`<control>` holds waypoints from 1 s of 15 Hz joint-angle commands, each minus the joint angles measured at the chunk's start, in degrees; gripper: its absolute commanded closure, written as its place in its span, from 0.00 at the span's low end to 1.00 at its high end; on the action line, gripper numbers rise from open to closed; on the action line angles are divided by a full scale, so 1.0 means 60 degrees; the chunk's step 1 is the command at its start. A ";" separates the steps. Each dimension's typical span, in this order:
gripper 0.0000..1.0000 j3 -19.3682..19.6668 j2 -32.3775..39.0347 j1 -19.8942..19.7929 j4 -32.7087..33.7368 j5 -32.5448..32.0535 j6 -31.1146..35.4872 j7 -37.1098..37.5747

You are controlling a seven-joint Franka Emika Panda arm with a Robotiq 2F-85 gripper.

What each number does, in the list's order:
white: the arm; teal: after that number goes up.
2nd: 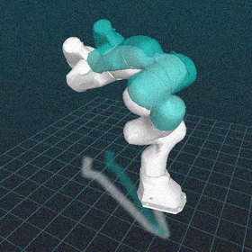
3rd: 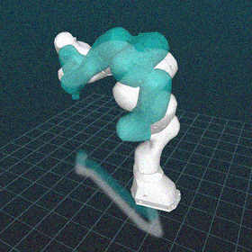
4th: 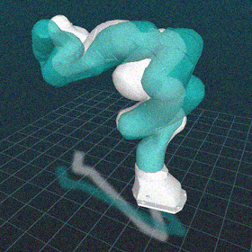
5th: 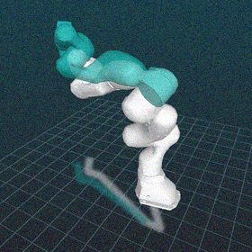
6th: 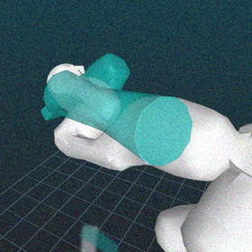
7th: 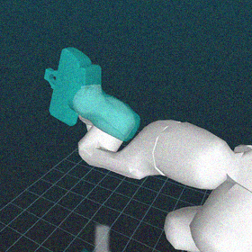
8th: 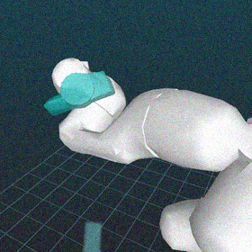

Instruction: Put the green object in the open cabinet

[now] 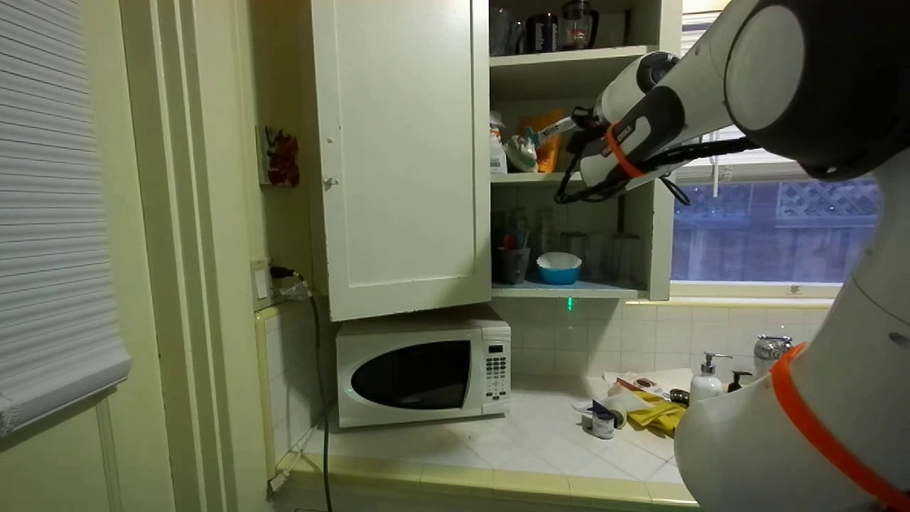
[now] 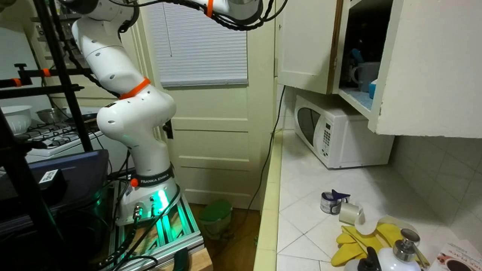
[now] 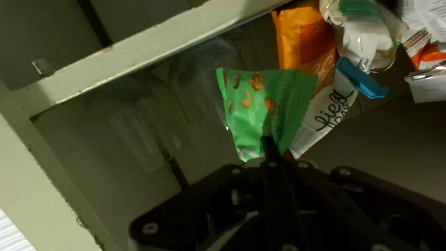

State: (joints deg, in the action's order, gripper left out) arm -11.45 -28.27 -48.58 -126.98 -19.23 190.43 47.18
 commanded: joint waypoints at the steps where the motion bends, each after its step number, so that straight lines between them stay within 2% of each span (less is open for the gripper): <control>1: 1.00 -0.0170 0.0581 0.0004 0.0362 0.0359 0.0141 0.0431; 4: 1.00 -0.0421 0.1119 -0.0222 0.0738 0.0406 0.0221 0.0645; 5: 1.00 -0.0409 0.1415 -0.0096 0.0976 0.0392 0.0118 0.0652; 10: 1.00 -0.0945 0.2723 -0.0221 0.2507 0.0270 -0.0284 0.0605; 15: 1.00 -0.1345 0.3789 -0.0019 0.3780 0.0163 -0.1172 0.0530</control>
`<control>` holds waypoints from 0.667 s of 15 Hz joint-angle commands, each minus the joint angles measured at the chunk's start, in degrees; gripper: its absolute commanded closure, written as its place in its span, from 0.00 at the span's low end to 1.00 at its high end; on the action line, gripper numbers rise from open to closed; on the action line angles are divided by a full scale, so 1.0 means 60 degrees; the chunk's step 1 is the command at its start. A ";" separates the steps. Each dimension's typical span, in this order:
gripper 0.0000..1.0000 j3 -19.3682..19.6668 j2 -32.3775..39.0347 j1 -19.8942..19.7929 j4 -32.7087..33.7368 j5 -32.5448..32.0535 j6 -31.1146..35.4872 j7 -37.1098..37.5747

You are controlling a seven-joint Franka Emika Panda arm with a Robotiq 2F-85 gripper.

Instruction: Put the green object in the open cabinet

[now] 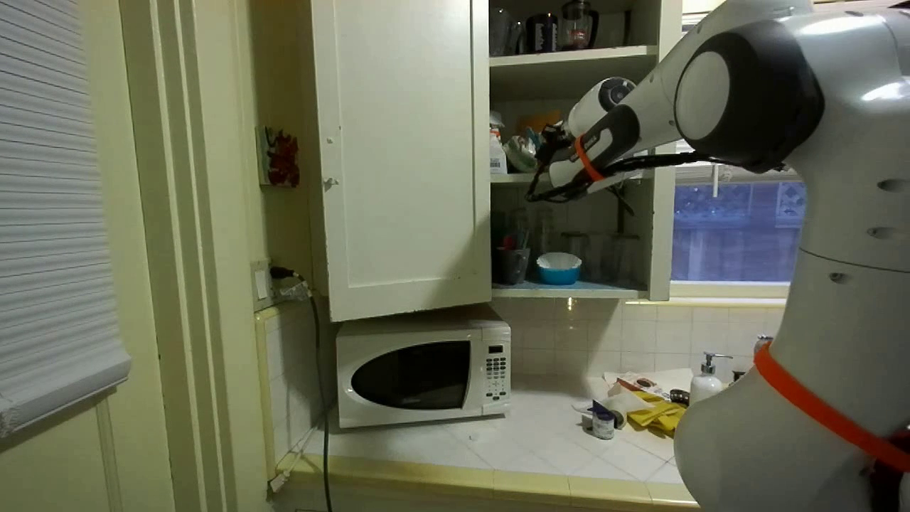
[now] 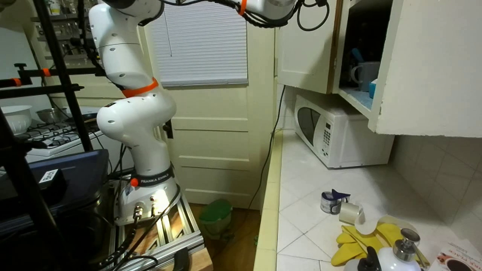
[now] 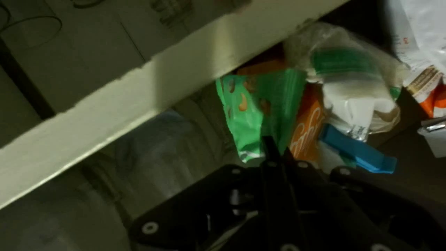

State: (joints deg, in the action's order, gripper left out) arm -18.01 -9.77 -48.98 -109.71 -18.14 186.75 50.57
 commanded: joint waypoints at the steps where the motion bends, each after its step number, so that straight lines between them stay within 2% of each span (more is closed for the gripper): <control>1: 1.00 -0.0338 0.0868 0.0031 0.1111 -0.0065 -0.0643 -0.0042; 4: 1.00 -0.0467 0.1178 0.0101 0.1550 -0.0094 -0.1090 -0.0146; 5: 0.73 -0.0488 0.1209 0.0145 0.1617 -0.0072 -0.1236 -0.0203; 7: 0.67 -0.0503 0.1042 0.0175 0.1484 -0.0065 -0.1428 -0.0348; 10: 0.43 -0.0427 0.0538 0.0266 0.0963 0.0128 -0.1541 -0.0706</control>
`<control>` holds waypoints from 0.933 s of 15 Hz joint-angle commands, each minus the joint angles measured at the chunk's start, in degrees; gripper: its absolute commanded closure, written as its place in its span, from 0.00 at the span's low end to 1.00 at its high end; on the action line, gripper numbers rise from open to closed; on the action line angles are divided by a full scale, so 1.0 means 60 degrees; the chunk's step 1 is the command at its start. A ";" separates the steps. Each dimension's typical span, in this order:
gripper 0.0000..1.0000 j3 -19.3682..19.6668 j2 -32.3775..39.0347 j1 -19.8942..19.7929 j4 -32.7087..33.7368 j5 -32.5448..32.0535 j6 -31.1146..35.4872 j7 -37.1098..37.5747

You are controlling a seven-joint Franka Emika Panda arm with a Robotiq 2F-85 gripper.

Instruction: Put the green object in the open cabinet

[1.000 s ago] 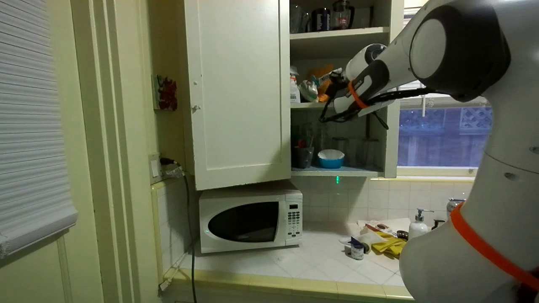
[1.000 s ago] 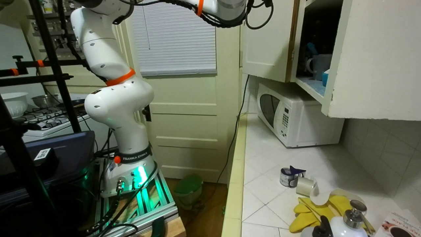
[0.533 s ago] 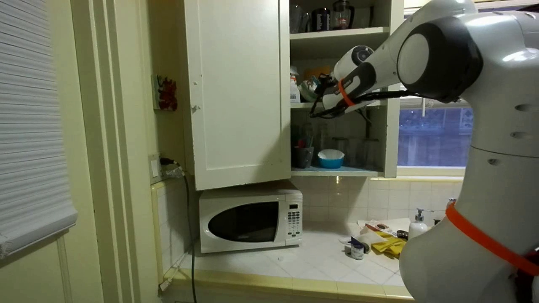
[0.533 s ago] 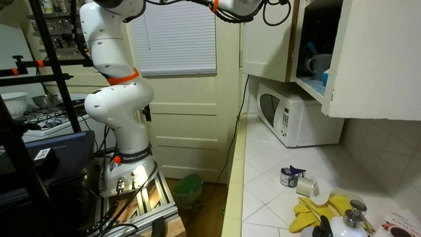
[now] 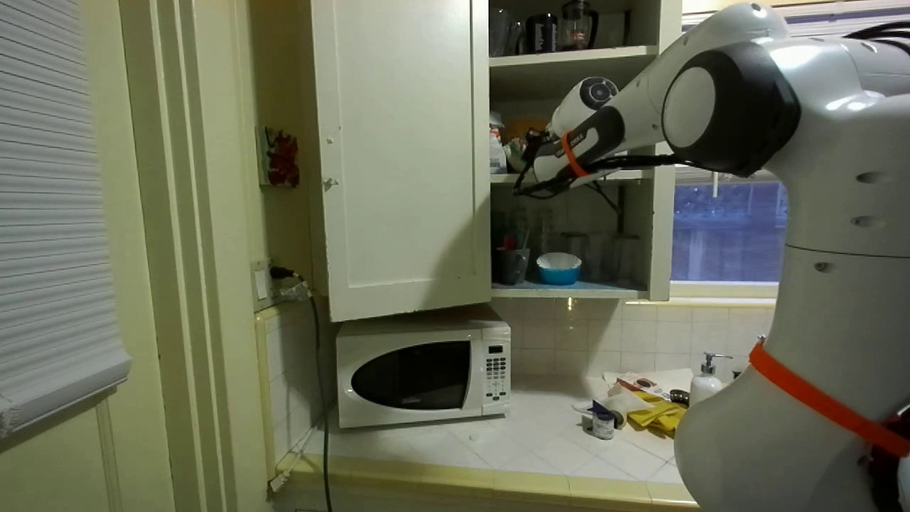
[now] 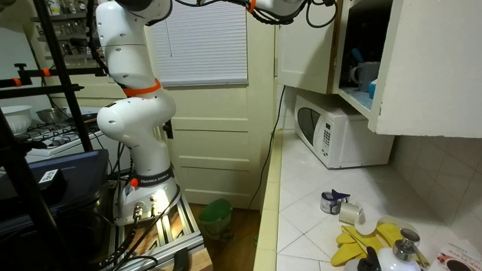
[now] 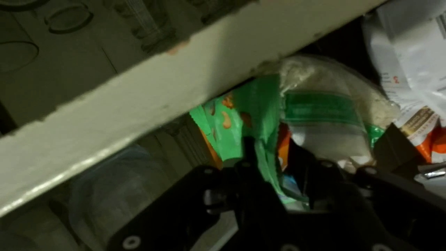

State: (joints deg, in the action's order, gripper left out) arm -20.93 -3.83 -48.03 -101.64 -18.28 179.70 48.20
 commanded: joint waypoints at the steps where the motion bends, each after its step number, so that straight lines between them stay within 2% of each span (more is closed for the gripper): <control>1: 0.36 0.0124 -0.0662 0.0216 -0.0612 0.0373 -0.0342 -0.0501; 4: 0.12 0.0433 -0.1386 0.0552 -0.1355 0.0771 -0.0043 -0.0931; 6: 0.01 0.0779 -0.1869 0.0938 -0.1759 0.0991 -0.0053 -0.1301; 10: 0.00 0.1861 -0.2895 0.2129 -0.2579 0.1349 -0.0368 -0.2107; 11: 0.00 0.2510 -0.3149 0.3091 -0.2860 0.1687 -0.0593 -0.2670; 14: 0.00 0.3591 -0.3967 0.5234 -0.3642 0.3456 -0.1463 -0.4854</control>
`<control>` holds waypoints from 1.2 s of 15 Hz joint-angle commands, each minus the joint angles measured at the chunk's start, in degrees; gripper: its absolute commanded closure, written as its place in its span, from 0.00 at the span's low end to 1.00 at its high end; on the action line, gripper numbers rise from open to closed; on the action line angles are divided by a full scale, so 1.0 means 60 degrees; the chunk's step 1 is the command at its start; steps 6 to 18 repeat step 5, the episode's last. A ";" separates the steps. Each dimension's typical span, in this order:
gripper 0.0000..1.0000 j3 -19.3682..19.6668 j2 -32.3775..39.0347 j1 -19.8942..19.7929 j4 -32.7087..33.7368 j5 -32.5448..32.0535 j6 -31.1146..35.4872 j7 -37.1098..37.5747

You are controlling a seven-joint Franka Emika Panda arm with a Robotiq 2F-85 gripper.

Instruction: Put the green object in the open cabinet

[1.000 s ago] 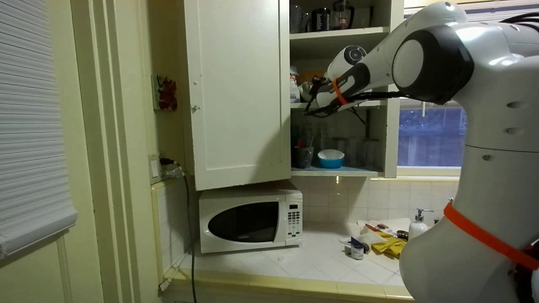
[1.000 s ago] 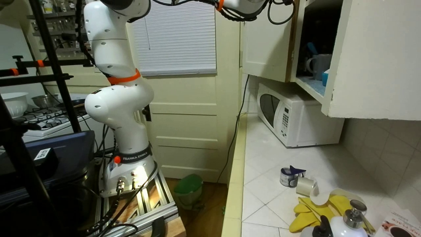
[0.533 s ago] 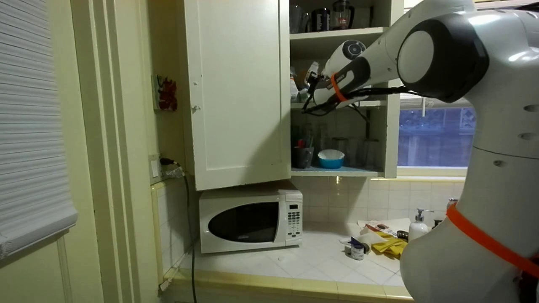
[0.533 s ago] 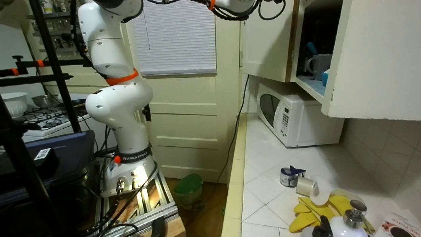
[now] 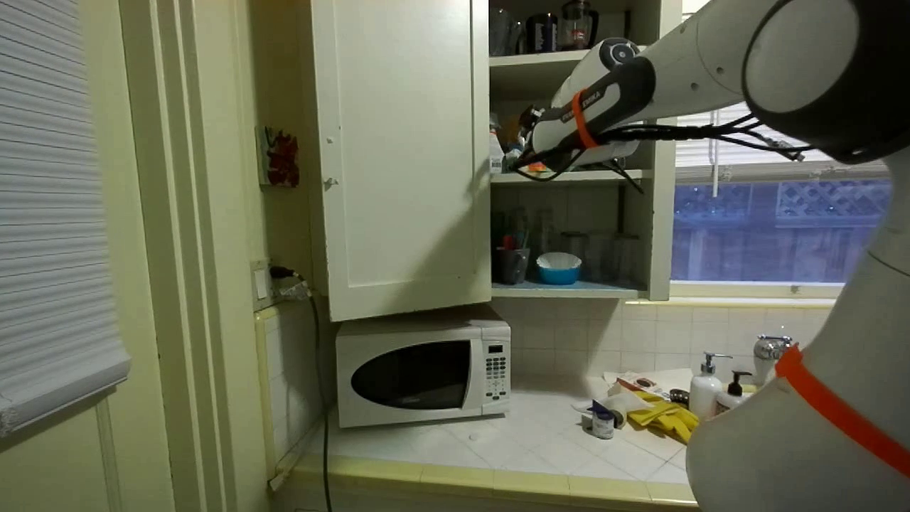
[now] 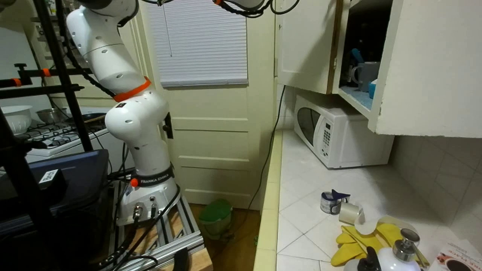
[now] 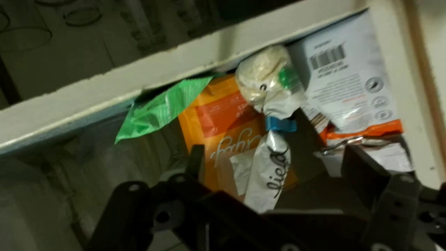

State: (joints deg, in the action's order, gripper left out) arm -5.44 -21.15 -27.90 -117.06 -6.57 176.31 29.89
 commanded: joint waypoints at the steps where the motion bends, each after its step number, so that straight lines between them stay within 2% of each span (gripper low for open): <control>1: 0.00 0.1459 -0.1389 0.2610 -0.1338 0.1952 -0.1204 -0.2413; 3: 0.00 0.2277 -0.1990 0.3799 -0.1647 0.2272 -0.2211 -0.3261; 4: 0.00 0.1535 -0.1099 0.2797 -0.0955 0.1900 -0.1407 -0.2511; 5: 0.00 0.1711 -0.1267 0.3067 -0.1056 0.1979 -0.1548 -0.2689; 18: 0.00 0.1711 -0.1267 0.3067 -0.1056 0.1979 -0.1548 -0.2689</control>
